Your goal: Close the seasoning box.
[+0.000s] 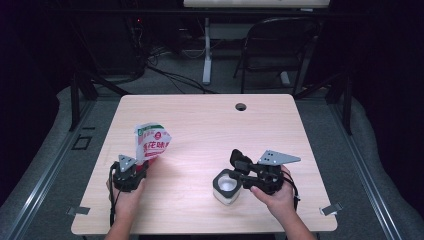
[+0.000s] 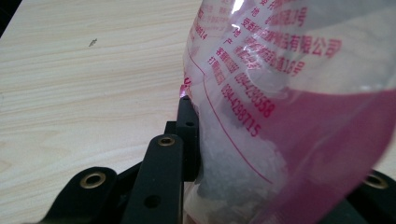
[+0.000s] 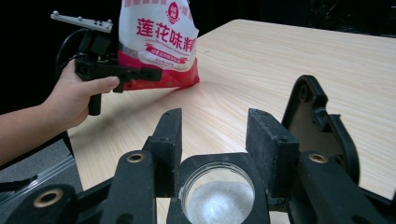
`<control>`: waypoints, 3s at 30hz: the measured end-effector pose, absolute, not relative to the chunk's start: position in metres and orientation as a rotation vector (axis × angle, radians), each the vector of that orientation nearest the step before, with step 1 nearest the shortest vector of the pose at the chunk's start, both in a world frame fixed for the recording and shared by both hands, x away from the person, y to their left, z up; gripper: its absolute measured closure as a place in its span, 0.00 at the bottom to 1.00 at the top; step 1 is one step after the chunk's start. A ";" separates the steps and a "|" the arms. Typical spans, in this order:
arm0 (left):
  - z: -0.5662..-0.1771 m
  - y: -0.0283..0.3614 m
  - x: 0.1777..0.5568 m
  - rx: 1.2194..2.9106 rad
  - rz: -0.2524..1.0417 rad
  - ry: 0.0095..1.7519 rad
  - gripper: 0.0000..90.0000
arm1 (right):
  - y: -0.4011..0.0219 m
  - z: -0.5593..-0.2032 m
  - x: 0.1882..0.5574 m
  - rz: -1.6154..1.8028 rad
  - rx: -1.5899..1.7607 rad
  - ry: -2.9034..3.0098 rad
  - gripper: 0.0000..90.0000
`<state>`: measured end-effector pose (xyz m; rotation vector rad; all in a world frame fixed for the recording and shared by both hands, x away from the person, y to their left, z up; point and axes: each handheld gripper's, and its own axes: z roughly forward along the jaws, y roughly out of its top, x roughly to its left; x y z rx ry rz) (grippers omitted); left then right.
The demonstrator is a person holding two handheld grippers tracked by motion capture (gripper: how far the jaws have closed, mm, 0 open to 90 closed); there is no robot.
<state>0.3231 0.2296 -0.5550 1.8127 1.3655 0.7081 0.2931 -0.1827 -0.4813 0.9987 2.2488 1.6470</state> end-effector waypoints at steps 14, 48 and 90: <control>-0.555 0.224 0.317 1.812 0.670 1.413 0.67 | -0.188 -0.480 0.290 1.636 0.999 2.244 0.62; -0.543 0.184 0.279 1.965 0.606 1.212 0.27 | -0.201 -0.470 0.288 1.653 1.045 2.108 0.55; -0.525 0.149 0.260 2.021 0.515 1.023 0.27 | -0.234 -0.460 0.293 1.627 1.178 1.985 0.72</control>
